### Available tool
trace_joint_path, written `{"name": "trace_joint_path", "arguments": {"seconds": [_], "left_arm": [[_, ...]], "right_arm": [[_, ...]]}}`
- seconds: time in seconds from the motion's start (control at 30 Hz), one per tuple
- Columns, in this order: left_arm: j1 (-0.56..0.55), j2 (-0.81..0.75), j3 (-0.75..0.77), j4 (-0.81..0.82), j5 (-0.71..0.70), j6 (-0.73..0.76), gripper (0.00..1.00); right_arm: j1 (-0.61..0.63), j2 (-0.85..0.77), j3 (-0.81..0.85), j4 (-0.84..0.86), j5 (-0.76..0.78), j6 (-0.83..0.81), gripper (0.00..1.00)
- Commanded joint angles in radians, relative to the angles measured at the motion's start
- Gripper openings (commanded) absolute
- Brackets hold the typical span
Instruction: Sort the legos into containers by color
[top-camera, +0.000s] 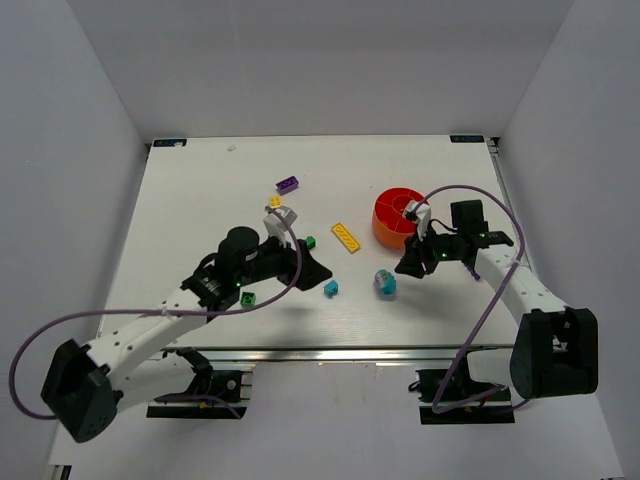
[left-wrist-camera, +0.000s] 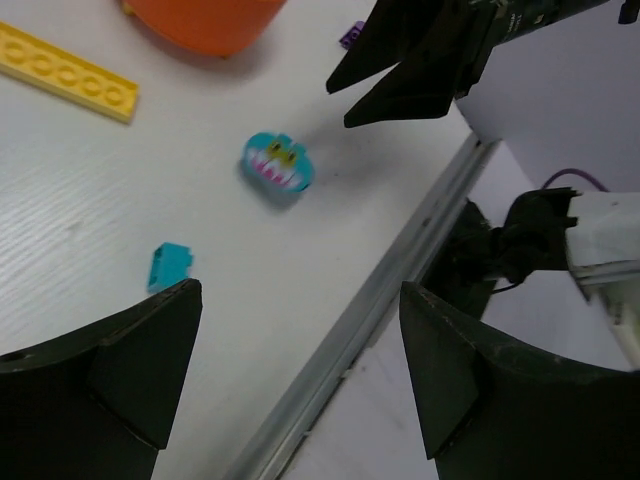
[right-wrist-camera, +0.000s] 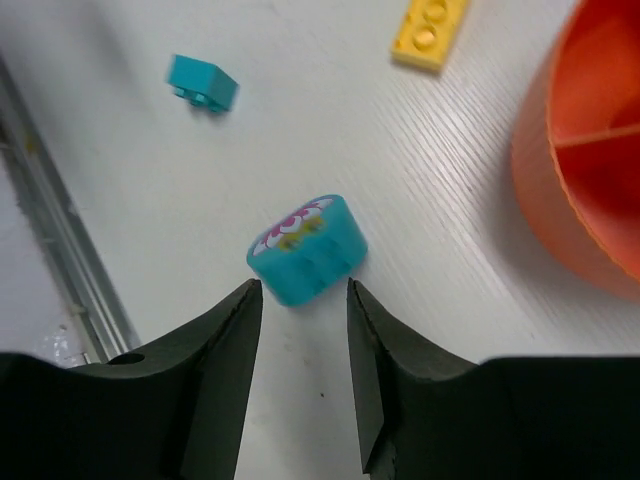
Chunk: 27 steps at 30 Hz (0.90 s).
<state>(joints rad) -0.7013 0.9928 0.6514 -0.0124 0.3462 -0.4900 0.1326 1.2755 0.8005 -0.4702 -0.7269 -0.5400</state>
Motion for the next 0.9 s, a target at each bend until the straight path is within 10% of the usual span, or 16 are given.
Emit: {"name": "trace_joint_path", "arguments": {"seconds": [0.0, 0.5, 0.6, 0.87], "left_arm": [[0.006, 0.094, 0.062, 0.25, 0.137, -0.159, 0.89], [-0.013, 0.328, 0.201, 0.138, 0.114, -0.058, 0.76], [0.0, 0.258, 0.209, 0.025, 0.079, 0.009, 0.76], [0.01, -0.052, 0.192, -0.314, -0.245, 0.179, 0.9]], "right_arm": [[0.005, -0.044, 0.062, -0.077, -0.195, -0.129, 0.45], [0.05, -0.073, -0.032, 0.024, -0.149, -0.113, 0.7], [0.12, -0.068, -0.063, 0.051, -0.141, -0.158, 0.89], [0.313, 0.056, -0.06, 0.215, 0.099, -0.098, 0.89]]}}
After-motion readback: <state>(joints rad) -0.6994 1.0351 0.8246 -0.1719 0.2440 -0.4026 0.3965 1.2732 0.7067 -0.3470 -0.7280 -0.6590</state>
